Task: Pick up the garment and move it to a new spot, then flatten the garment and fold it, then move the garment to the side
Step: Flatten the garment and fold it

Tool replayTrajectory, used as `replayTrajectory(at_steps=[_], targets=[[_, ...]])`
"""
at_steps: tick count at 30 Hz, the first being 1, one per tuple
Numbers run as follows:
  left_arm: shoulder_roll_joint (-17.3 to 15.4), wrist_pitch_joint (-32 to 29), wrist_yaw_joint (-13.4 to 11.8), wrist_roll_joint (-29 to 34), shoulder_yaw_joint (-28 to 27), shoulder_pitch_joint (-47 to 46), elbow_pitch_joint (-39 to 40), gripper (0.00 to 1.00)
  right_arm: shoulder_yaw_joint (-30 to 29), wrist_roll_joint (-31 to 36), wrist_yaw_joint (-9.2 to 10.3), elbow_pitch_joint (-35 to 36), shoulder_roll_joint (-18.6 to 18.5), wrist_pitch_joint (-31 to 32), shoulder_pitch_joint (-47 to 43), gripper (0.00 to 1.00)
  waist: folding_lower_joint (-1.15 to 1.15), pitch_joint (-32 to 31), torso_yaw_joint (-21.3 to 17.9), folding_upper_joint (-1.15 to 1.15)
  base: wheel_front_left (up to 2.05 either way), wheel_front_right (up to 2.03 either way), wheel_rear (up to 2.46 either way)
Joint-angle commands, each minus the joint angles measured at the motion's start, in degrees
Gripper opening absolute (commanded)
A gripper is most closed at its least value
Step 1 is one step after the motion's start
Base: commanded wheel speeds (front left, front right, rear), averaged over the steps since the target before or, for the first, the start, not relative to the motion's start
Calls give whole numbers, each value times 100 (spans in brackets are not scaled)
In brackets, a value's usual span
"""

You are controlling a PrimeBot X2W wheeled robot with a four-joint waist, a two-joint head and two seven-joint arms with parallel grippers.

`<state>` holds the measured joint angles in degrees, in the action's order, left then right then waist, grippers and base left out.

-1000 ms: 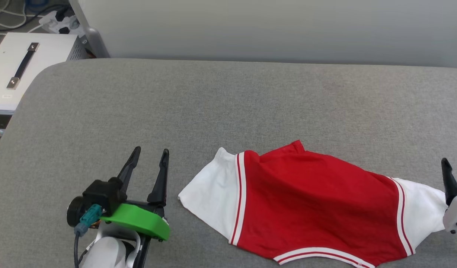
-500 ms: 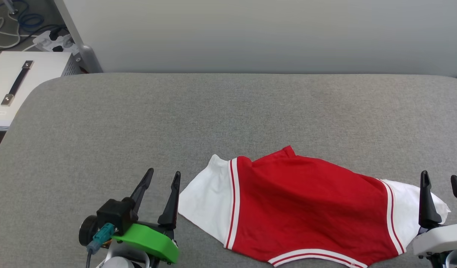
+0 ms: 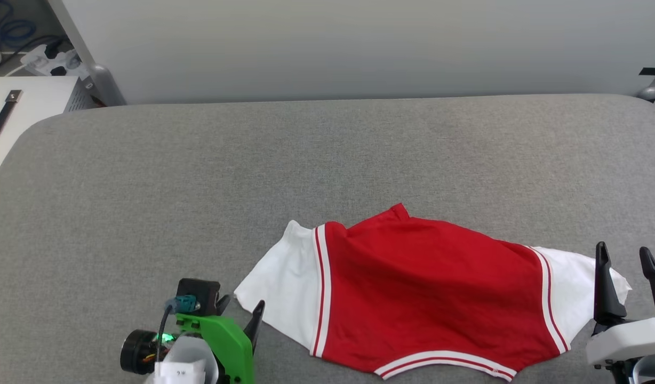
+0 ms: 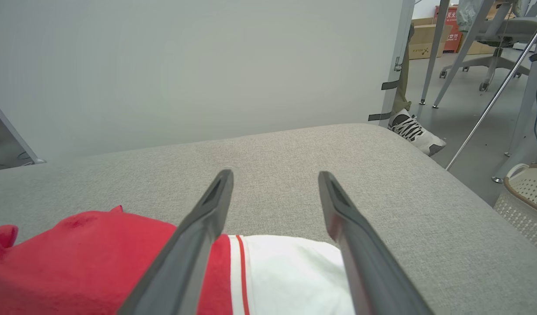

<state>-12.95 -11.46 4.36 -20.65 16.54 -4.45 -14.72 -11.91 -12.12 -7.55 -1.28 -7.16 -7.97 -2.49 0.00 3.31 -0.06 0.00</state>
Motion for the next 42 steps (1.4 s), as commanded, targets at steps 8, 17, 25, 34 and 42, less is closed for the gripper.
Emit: replayTrajectory(at_steps=[8, 17, 25, 34, 42], targets=[[-168, -499, -399, 207, -8, -489, -273, 100, 47, 109, 6, 45, 21, 15, 89, 100, 0, 391, -239, 0, 0, 0, 0], [-204, -699, -474, 246, 67, -650, -710, 100, 102, 148, 6, -39, 25, -7, 140, 100, 0, 518, -335, 0, 0, 0, 0], [-138, -997, -296, -26, 116, -629, -922, 0, 126, 144, 6, -189, -20, -29, 195, 100, 0, 545, -300, 0, 0, 0, 0], [-73, -393, -263, -536, -340, -427, -372, 0, 162, 166, 6, -321, -116, 121, 86, 100, 0, 180, -110, 0, 0, 0, 0], [-147, -263, -392, -990, -819, 29, 772, 0, 272, 121, 6, -223, -322, 818, -109, 100, 0, -48, 89, 0, 0, 0, 0]])
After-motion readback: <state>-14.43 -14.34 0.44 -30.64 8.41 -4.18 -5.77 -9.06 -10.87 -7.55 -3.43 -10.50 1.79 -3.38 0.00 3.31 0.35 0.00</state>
